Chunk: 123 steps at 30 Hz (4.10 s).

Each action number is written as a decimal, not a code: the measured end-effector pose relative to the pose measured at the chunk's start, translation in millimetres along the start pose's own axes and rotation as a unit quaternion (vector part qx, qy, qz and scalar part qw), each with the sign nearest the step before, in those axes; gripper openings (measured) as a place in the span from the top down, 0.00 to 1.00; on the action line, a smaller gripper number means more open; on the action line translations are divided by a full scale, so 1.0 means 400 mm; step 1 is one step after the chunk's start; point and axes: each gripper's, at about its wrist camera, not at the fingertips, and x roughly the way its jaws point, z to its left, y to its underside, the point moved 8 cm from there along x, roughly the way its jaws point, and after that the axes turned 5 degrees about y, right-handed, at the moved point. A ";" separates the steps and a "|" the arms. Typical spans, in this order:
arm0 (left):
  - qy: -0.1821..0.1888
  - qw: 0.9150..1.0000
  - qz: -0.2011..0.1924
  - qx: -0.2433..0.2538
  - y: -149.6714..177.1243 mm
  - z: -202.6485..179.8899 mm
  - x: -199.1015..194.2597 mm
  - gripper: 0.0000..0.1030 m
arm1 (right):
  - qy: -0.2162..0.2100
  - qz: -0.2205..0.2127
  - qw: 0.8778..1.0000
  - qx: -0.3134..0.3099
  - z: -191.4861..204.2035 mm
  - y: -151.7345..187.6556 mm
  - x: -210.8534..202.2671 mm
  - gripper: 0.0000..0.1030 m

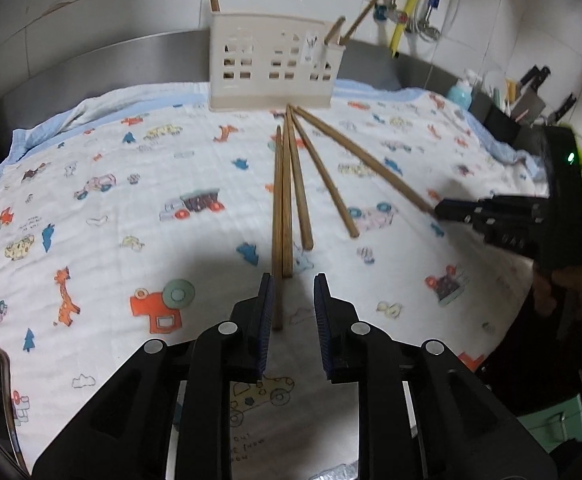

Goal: Organize utensils
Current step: 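Move both open tools back down to the chopstick pile, then close the left tool on a chopstick while the right tool grasps another, then lift both held chopsticks upright over the beige holder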

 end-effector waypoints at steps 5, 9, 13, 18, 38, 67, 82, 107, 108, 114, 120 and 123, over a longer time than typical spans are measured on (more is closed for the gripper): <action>-0.017 1.000 0.016 0.005 0.017 0.016 0.030 0.80 | 0.000 -0.002 1.000 0.000 -0.003 -0.003 0.001 0.89; -0.023 1.000 0.020 0.004 0.022 0.031 0.044 0.80 | 0.000 -0.001 1.000 -0.003 0.000 -0.003 0.005 0.89; -0.049 0.998 0.020 0.020 0.016 0.041 0.049 0.79 | 0.003 -0.004 1.000 0.000 -0.007 -0.006 0.005 0.89; -0.060 0.998 0.016 0.002 0.000 0.071 0.052 0.78 | 0.007 -0.003 1.000 0.007 -0.023 -0.008 0.006 0.89; -0.066 0.998 0.008 0.007 -0.030 0.057 0.083 0.81 | 0.011 0.002 1.000 -0.015 0.005 -0.038 0.049 0.89; -0.048 0.998 -0.034 -0.009 -0.090 0.051 0.008 0.93 | 0.020 -0.093 0.995 -0.030 0.004 -0.174 -0.144 0.94; -0.023 0.992 -0.121 0.001 -0.251 0.046 -0.099 0.95 | -0.002 -0.155 0.986 -0.059 0.028 -0.398 -0.285 0.94; -0.034 0.986 -0.141 0.077 -0.485 0.019 -0.129 0.95 | 0.006 -0.198 0.976 -0.089 0.019 -0.669 -0.405 0.94; -0.036 0.986 -0.144 0.082 -0.500 0.016 -0.132 0.95 | 0.006 -0.200 0.976 -0.088 0.015 -0.679 -0.409 0.94; -0.040 0.981 -0.161 0.102 -0.577 -0.006 -0.160 0.95 | 0.003 -0.205 0.976 -0.076 -0.013 -0.745 -0.420 0.94; -0.052 0.972 -0.192 0.123 -0.675 -0.027 -0.213 0.95 | 0.029 -0.203 0.976 -0.073 -0.028 -0.799 -0.366 0.94; -0.054 0.967 -0.216 0.126 -0.733 -0.036 -0.251 0.95 | 0.045 -0.193 0.977 -0.079 -0.031 -0.805 -0.321 0.94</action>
